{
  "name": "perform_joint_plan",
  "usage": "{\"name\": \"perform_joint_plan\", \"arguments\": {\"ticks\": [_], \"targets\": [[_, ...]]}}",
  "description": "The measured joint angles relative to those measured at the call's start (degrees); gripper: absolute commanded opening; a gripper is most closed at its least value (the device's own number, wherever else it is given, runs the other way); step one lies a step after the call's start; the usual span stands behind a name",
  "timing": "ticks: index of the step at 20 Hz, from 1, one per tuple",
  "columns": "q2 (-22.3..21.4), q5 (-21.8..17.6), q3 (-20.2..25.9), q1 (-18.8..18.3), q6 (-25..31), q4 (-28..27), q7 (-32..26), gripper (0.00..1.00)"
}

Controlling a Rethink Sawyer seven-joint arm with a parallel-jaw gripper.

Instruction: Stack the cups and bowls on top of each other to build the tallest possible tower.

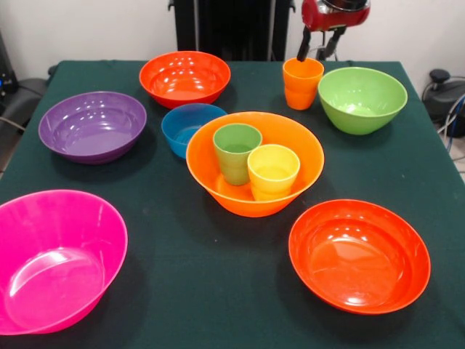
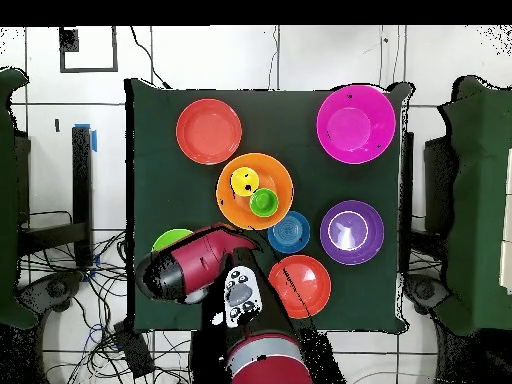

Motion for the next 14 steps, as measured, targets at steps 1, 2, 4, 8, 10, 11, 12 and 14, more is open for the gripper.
{"name": "perform_joint_plan", "arguments": {"ticks": [1, 2, 4, 8, 10, 11, 12, 14], "targets": [[0.0, -0.2, 0.0, 0.0, 0.0, 0.0, 0.0, 1.0], [0.0, -0.4, 0.0, 0.0, 0.0, 0.0, 0.0, 1.0], [0.0, -0.8, 0.0, 0.0, 0.0, 0.0, 0.0, 1.0], [0.0, -1.7, 0.0, 0.0, -0.5, 0.0, 0.0, 1.0], [0.0, -1.9, 0.0, 0.0, -1.1, 0.0, 0.0, 1.0], [0.0, -2.2, 0.0, 0.0, -1.7, 0.0, 0.0, 1.0], [0.0, -2.3, 0.0, 0.0, -2.2, 0.0, 0.0, 1.0], [0.0, -2.7, 0.0, 0.0, -3.4, 0.0, 0.0, 1.0]]}}
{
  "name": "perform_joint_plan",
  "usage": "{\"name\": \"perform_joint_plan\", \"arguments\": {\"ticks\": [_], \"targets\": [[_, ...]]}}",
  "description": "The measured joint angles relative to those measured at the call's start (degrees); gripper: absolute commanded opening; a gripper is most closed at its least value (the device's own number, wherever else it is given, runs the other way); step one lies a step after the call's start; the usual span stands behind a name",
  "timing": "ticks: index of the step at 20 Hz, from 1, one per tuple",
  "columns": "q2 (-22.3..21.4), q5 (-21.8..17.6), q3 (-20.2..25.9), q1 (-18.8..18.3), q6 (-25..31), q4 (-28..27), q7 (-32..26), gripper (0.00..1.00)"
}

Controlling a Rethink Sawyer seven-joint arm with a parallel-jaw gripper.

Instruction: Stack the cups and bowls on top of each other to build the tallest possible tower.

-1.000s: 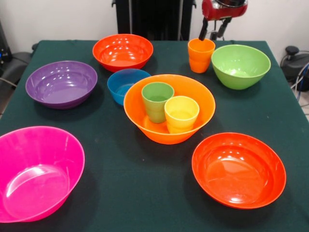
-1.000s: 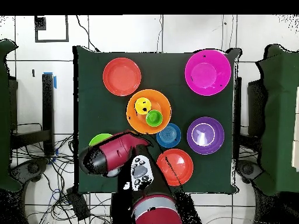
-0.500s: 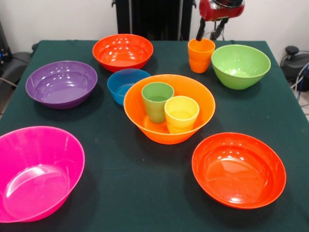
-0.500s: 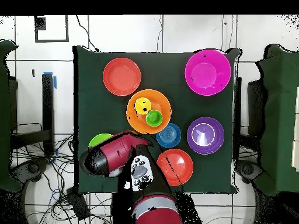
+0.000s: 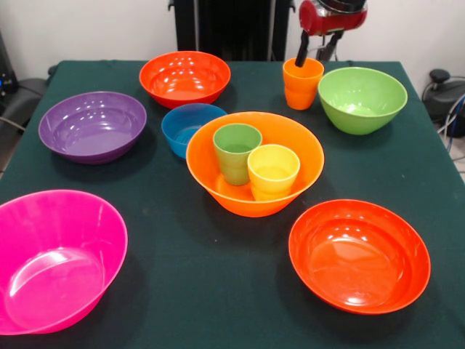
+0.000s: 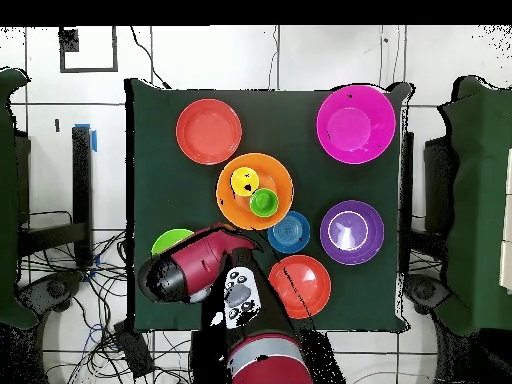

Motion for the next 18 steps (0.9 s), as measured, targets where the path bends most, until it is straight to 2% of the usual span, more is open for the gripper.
{"name": "perform_joint_plan", "arguments": {"ticks": [7, 18], "targets": [[0.0, -0.5, 0.0, 0.1, -3.4, -0.1, 0.0, 1.0], [0.2, -0.5, 0.0, -0.2, -3.7, -0.3, 0.0, 1.0]]}}
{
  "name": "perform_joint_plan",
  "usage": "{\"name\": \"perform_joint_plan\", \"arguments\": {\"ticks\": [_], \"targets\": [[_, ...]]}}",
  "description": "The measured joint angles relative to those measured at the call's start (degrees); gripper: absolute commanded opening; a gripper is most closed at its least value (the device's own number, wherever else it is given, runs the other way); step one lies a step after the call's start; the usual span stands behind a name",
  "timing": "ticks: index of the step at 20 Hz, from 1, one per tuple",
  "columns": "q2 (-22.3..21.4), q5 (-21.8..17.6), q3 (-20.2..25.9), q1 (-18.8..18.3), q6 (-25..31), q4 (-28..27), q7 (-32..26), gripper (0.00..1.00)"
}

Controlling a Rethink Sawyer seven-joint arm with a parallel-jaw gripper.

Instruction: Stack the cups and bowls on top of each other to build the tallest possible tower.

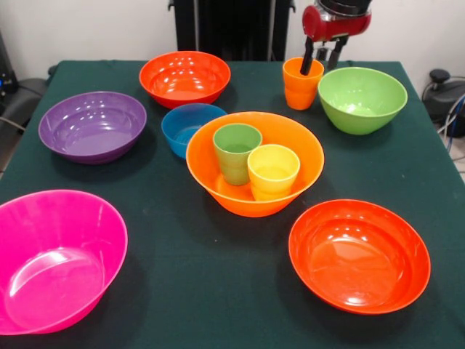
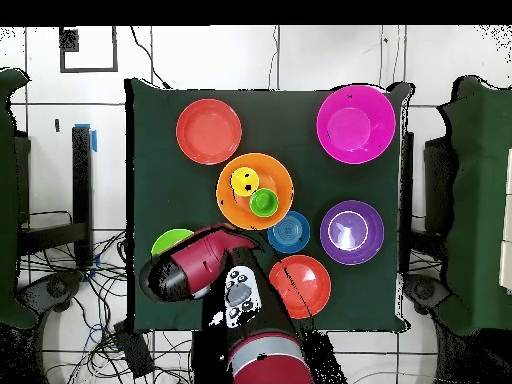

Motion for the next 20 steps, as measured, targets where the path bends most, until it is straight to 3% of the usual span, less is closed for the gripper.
{"name": "perform_joint_plan", "arguments": {"ticks": [11, 12, 20], "targets": [[3.3, 0.0, 0.0, -1.0, 0.4, -0.1, 0.0, 1.0], [3.8, 0.0, 0.0, -1.0, 0.4, -0.1, 0.0, 0.0], [4.2, 0.0, 0.0, -0.9, 0.4, -0.1, 0.0, 0.0]]}}
